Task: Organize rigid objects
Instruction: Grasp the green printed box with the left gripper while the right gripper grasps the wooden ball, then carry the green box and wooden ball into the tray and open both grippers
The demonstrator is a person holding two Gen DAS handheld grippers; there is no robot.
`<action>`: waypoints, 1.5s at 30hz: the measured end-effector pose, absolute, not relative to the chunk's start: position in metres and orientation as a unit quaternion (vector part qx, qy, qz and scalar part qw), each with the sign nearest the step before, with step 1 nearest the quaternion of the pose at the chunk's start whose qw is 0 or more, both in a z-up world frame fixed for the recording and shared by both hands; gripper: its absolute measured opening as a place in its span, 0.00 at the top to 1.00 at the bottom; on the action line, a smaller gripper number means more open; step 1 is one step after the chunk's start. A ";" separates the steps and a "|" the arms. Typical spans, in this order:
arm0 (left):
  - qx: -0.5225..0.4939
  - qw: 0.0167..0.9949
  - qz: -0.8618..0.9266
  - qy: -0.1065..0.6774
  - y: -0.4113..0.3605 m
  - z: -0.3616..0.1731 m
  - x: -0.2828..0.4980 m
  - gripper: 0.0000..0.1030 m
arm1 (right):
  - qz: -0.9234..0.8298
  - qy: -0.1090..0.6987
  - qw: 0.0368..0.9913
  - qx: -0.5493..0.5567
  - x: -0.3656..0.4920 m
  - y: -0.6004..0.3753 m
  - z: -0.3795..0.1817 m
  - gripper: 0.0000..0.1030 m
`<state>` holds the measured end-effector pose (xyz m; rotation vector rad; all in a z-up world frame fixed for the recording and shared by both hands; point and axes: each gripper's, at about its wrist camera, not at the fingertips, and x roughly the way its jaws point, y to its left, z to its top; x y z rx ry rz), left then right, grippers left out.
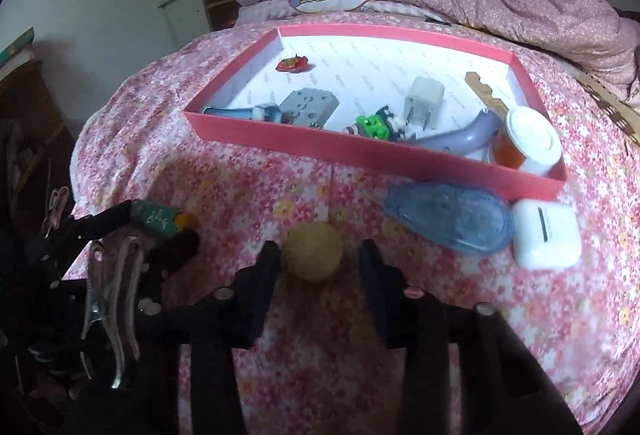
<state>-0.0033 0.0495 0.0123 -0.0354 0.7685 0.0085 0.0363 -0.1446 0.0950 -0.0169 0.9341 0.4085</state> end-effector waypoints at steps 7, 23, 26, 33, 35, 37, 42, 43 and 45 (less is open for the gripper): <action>-0.017 0.927 0.004 0.375 0.050 0.012 -0.003 0.19 | 0.199 0.443 0.874 -0.018 0.031 -0.145 0.096 0.68; -0.025 0.929 -0.010 0.370 0.047 0.024 -0.002 0.19 | 0.209 0.441 0.873 0.019 0.021 -0.178 0.104 0.68; -0.014 0.933 -0.016 0.359 0.042 0.035 0.001 0.19 | 0.209 0.441 0.872 0.030 0.024 -0.184 0.106 0.68; -0.004 0.940 -0.034 0.340 0.030 0.065 0.024 0.19 | 0.214 0.432 0.876 0.034 0.035 -0.191 0.120 0.68; -0.001 0.940 -0.041 0.339 0.027 0.071 0.032 0.19 | 0.215 0.425 0.879 0.033 0.039 -0.193 0.127 0.68; 0.000 0.939 -0.050 0.340 0.023 0.077 0.044 0.19 | 0.216 0.418 0.882 0.034 0.046 -0.197 0.135 0.68; 0.001 0.938 -0.067 0.340 0.011 0.086 0.070 0.19 | 0.208 0.406 0.889 0.030 0.071 -0.204 0.149 0.68; 0.003 0.938 -0.069 0.339 0.008 0.088 0.076 0.19 | 0.206 0.406 0.890 0.030 0.076 -0.205 0.150 0.68; 0.009 0.937 -0.076 0.339 0.001 0.091 0.090 0.19 | 0.202 0.407 0.890 0.035 0.088 -0.208 0.152 0.68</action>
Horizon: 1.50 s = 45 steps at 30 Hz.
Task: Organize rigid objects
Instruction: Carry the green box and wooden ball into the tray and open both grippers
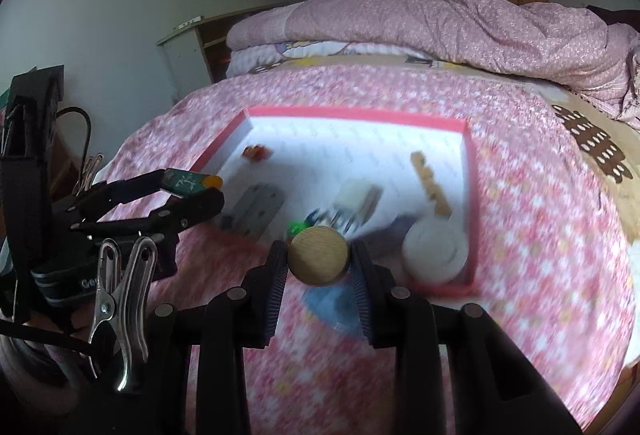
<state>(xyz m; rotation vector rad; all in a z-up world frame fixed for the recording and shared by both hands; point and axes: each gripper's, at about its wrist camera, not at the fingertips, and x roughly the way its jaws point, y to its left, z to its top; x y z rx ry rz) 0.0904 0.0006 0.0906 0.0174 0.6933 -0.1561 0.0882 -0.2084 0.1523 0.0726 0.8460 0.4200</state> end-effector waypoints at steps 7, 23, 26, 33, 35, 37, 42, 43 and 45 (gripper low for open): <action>0.010 0.934 -0.090 0.346 -0.017 0.091 0.132 0.19 | 0.194 0.406 0.892 0.038 0.126 -0.214 0.156 0.68; 0.013 0.917 -0.077 0.390 -0.028 0.066 0.200 0.18 | 0.172 0.427 0.887 0.048 0.171 -0.223 0.140 0.68; 0.022 0.920 -0.071 0.384 -0.030 0.066 0.198 0.18 | 0.162 0.431 0.886 0.050 0.173 -0.226 0.136 0.68; 0.028 0.926 -0.073 0.369 -0.033 0.074 0.189 0.18 | 0.150 0.435 0.887 0.043 0.173 -0.229 0.134 0.66; 0.035 0.929 -0.070 0.362 -0.033 0.077 0.185 0.18 | 0.152 0.431 0.889 0.042 0.170 -0.230 0.137 0.63; 0.034 0.930 -0.071 0.359 -0.032 0.080 0.181 0.18 | 0.151 0.426 0.891 0.041 0.167 -0.231 0.139 0.61; 0.029 0.931 -0.069 0.357 -0.030 0.085 0.171 0.18 | 0.152 0.422 0.893 0.041 0.160 -0.230 0.143 0.60; 0.027 0.931 -0.068 0.357 -0.029 0.086 0.169 0.18 | 0.153 0.422 0.893 0.040 0.158 -0.229 0.143 0.60; 0.023 0.930 -0.069 0.359 -0.028 0.086 0.163 0.18 | 0.154 0.420 0.894 0.038 0.154 -0.229 0.145 0.60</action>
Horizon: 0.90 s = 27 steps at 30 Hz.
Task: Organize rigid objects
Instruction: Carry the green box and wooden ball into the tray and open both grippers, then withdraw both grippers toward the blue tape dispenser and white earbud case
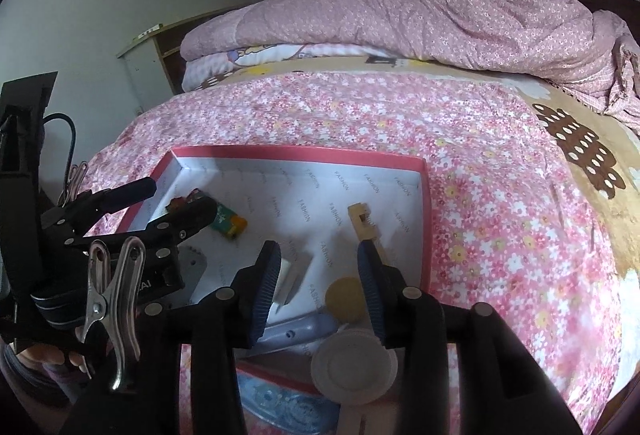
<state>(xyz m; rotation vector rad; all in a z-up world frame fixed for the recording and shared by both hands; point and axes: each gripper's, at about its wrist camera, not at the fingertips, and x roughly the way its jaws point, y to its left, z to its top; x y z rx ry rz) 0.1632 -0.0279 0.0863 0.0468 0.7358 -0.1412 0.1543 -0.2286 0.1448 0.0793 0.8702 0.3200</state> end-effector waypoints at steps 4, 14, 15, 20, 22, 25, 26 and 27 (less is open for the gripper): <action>0.013 0.930 -0.070 0.360 -0.024 0.087 0.149 0.18 | 0.157 0.414 0.896 0.043 0.144 -0.232 0.149 0.60; -0.011 0.929 -0.075 0.363 -0.022 0.089 0.113 0.18 | 0.151 0.407 0.899 0.056 0.103 -0.246 0.153 0.60; -0.012 0.929 -0.077 0.363 -0.022 0.089 0.108 0.18 | 0.150 0.408 0.899 0.058 0.098 -0.248 0.152 0.60; -0.012 0.929 -0.087 0.360 -0.023 0.090 0.087 0.18 | 0.142 0.414 0.896 0.074 0.077 -0.256 0.144 0.60; -0.013 0.928 -0.090 0.360 -0.024 0.089 0.080 0.18 | 0.138 0.417 0.895 0.079 0.069 -0.259 0.140 0.60; -0.011 0.927 -0.096 0.363 -0.028 0.087 0.068 0.18 | 0.124 0.417 0.897 0.078 0.058 -0.265 0.133 0.60; -0.009 0.926 -0.098 0.364 -0.029 0.086 0.064 0.18 | 0.118 0.417 0.898 0.073 0.056 -0.267 0.132 0.60; -0.008 0.926 -0.100 0.364 -0.030 0.085 0.061 0.18 | 0.110 0.418 0.899 0.067 0.053 -0.268 0.129 0.60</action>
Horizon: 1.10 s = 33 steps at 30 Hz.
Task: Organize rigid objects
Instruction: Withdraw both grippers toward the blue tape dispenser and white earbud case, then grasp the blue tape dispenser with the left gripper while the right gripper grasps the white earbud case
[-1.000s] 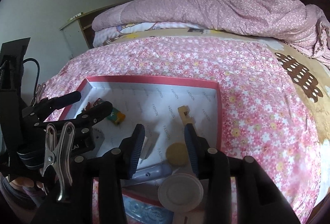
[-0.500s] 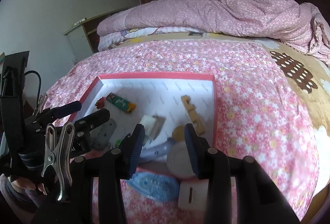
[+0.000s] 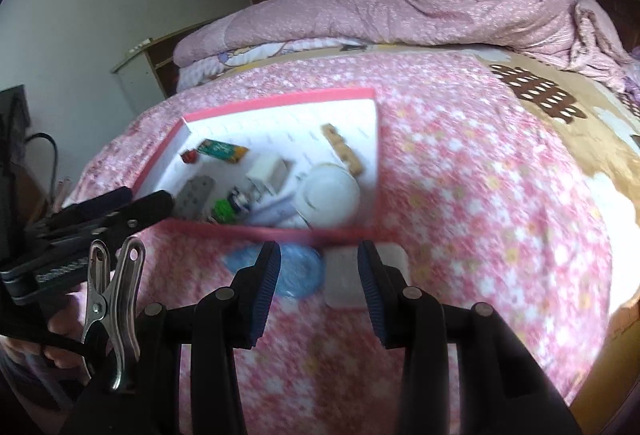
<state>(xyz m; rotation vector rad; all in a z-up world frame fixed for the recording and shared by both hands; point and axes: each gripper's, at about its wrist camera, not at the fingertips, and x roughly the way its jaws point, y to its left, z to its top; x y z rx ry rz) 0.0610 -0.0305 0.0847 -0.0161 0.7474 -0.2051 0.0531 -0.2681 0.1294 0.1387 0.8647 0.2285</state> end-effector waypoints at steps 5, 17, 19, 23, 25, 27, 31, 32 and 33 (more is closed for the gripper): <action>-0.006 0.922 -0.109 0.372 -0.039 0.080 0.051 0.18 | 0.081 0.431 0.897 0.056 0.050 -0.282 0.119 0.44; 0.000 0.907 -0.102 0.408 -0.047 0.055 0.048 0.18 | 0.076 0.458 0.884 0.046 0.070 -0.275 0.095 0.35; 0.008 0.907 -0.104 0.408 -0.051 0.052 0.047 0.18 | 0.080 0.456 0.885 0.049 0.071 -0.275 0.093 0.40; 0.022 0.903 -0.125 0.410 -0.064 0.047 0.045 0.18 | 0.086 0.458 0.883 0.055 0.070 -0.281 0.094 0.45; 0.023 0.901 -0.133 0.412 -0.072 0.043 0.045 0.18 | 0.082 0.458 0.884 0.050 0.066 -0.286 0.095 0.45; 0.021 0.899 -0.139 0.415 -0.078 0.039 0.046 0.18 | 0.074 0.458 0.885 0.047 0.062 -0.294 0.094 0.45; 0.047 0.904 -0.154 0.397 -0.100 0.037 0.052 0.18 | 0.080 0.458 0.883 0.061 0.058 -0.308 0.092 0.45; 0.058 0.905 -0.156 0.391 -0.106 0.037 0.054 0.18 | 0.082 0.457 0.883 0.065 0.057 -0.310 0.092 0.45; 0.068 0.906 -0.159 0.388 -0.112 0.036 0.056 0.18 | 0.085 0.457 0.883 0.069 0.056 -0.312 0.091 0.45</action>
